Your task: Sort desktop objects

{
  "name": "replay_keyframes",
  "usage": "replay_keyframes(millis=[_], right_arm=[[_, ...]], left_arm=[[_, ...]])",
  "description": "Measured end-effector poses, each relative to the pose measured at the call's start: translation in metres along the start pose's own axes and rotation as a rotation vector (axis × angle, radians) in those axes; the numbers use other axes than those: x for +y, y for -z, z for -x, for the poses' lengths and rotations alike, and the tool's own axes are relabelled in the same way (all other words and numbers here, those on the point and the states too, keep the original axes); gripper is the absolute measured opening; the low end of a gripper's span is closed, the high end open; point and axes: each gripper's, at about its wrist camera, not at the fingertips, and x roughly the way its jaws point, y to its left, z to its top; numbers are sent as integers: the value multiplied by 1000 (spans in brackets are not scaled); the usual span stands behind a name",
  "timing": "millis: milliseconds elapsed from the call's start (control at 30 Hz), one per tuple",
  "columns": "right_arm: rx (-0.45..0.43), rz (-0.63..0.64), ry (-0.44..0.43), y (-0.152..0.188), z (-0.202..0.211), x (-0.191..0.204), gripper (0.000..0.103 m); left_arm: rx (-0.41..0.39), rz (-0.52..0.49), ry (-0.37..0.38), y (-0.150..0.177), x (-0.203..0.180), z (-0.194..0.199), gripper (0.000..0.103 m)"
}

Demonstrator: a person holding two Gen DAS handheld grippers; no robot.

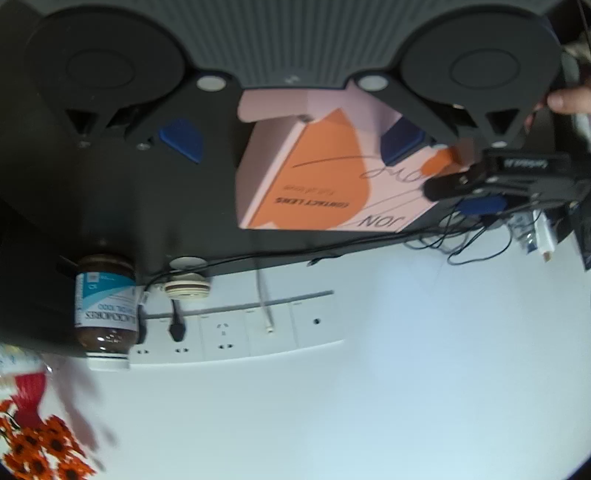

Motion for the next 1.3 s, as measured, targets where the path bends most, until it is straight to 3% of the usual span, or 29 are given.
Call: replay_keyframes(millis=[600,967,1300], right_arm=[[-13,42,-57,0,6,5,102],[40,-8,-61,1,-6,-3,102],[49,-51,-88,3,-9,-8,102]], left_arm=[[1,17,7,1,3,-1,103],[-8,-3,0,1,1,2,103],[6,-107,9,-1,1,17,103]])
